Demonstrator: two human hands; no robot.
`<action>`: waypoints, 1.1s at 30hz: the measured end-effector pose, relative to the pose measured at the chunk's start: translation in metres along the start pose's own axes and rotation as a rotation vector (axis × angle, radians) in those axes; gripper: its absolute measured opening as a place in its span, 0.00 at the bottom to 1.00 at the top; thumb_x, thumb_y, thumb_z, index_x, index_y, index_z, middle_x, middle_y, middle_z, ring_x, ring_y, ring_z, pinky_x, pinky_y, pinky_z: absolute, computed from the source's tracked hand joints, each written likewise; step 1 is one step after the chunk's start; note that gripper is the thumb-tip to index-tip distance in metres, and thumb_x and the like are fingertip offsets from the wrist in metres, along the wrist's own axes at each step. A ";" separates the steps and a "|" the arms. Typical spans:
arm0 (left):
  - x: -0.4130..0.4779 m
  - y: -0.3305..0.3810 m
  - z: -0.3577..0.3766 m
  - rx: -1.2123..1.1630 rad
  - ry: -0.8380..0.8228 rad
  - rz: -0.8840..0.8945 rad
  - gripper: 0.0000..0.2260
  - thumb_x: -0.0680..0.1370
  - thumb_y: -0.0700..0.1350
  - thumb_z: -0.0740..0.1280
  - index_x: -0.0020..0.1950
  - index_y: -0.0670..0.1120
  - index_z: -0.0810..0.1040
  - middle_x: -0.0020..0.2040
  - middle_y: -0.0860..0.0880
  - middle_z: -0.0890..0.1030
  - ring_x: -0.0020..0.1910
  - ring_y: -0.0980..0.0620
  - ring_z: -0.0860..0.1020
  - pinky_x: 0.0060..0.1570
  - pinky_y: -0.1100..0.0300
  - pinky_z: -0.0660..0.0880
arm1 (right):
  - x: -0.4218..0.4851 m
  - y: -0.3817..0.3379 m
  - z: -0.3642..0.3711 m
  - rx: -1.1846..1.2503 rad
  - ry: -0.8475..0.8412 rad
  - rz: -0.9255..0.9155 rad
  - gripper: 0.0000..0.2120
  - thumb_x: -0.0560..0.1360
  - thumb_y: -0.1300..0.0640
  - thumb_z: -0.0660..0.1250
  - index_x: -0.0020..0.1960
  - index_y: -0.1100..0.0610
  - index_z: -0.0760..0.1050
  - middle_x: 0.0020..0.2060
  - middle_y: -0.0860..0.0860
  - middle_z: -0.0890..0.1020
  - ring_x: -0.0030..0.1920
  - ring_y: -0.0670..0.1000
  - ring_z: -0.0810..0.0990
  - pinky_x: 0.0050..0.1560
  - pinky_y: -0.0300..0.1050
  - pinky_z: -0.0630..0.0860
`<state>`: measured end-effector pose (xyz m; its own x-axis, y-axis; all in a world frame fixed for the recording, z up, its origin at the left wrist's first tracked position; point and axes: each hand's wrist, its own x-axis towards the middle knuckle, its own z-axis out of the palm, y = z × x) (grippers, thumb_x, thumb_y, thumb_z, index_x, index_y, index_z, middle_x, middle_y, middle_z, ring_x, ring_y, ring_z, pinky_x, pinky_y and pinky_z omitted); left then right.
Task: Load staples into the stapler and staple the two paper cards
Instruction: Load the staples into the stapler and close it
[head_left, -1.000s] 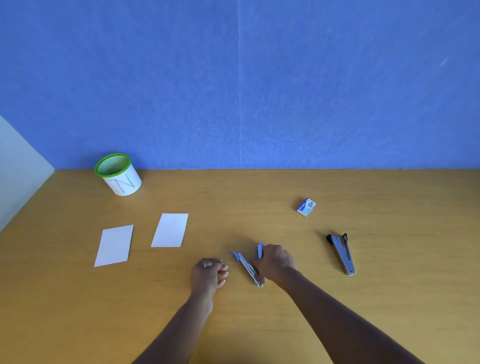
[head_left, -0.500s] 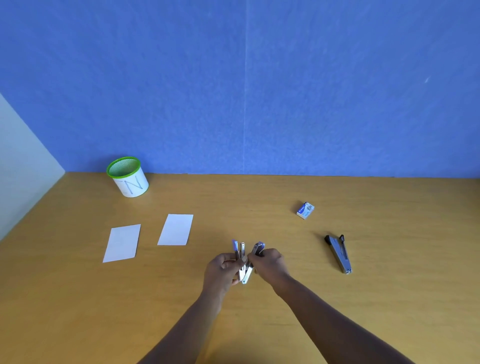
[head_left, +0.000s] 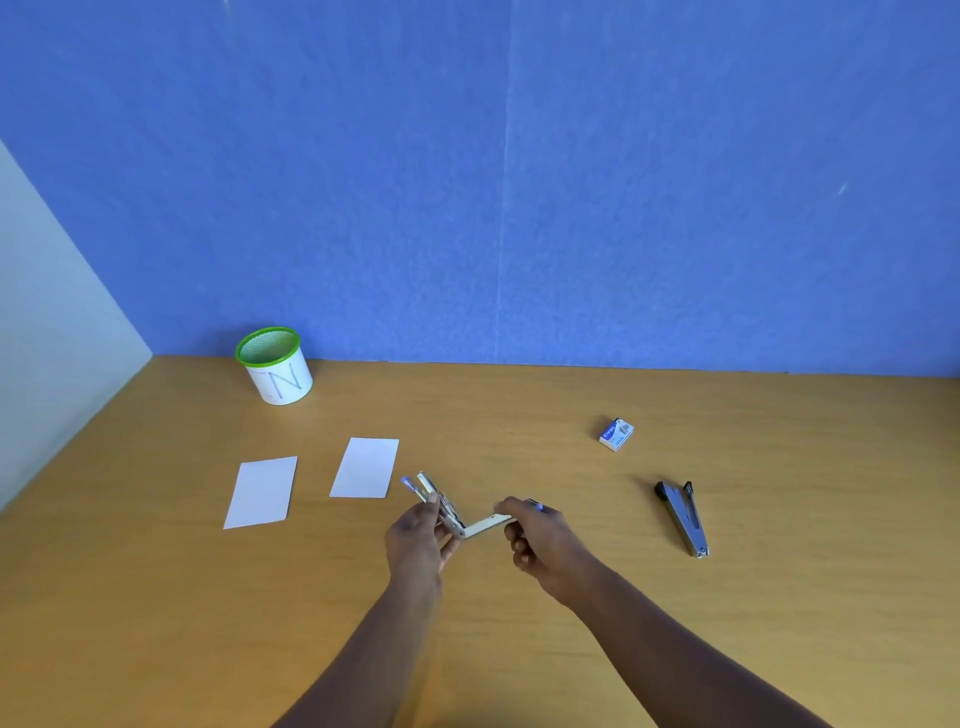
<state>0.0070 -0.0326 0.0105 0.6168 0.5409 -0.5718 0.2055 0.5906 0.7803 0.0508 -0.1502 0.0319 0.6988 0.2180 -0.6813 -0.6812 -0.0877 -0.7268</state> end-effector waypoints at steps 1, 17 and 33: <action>0.001 0.002 0.000 -0.022 0.006 0.004 0.06 0.79 0.42 0.64 0.47 0.39 0.76 0.39 0.45 0.77 0.37 0.49 0.77 0.35 0.57 0.75 | -0.001 0.000 -0.001 0.029 -0.012 0.018 0.05 0.73 0.57 0.67 0.40 0.57 0.72 0.25 0.50 0.69 0.24 0.46 0.62 0.23 0.36 0.59; 0.001 0.023 -0.001 -0.245 -0.087 0.136 0.14 0.82 0.46 0.56 0.54 0.37 0.76 0.38 0.44 0.75 0.27 0.55 0.78 0.33 0.62 0.79 | -0.011 0.014 0.007 -0.338 -0.234 -0.049 0.12 0.74 0.51 0.65 0.41 0.58 0.80 0.26 0.49 0.70 0.28 0.46 0.64 0.28 0.37 0.61; -0.005 0.019 0.002 -0.042 -0.168 -0.021 0.15 0.82 0.43 0.57 0.40 0.39 0.77 0.28 0.46 0.74 0.22 0.55 0.72 0.23 0.65 0.70 | -0.015 0.005 0.030 -0.776 0.019 -0.777 0.13 0.74 0.59 0.64 0.59 0.53 0.74 0.29 0.46 0.69 0.27 0.43 0.69 0.31 0.33 0.65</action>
<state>0.0088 -0.0252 0.0287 0.7319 0.4220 -0.5349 0.1899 0.6276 0.7550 0.0307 -0.1245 0.0408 0.8859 0.4637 -0.0102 0.2640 -0.5222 -0.8110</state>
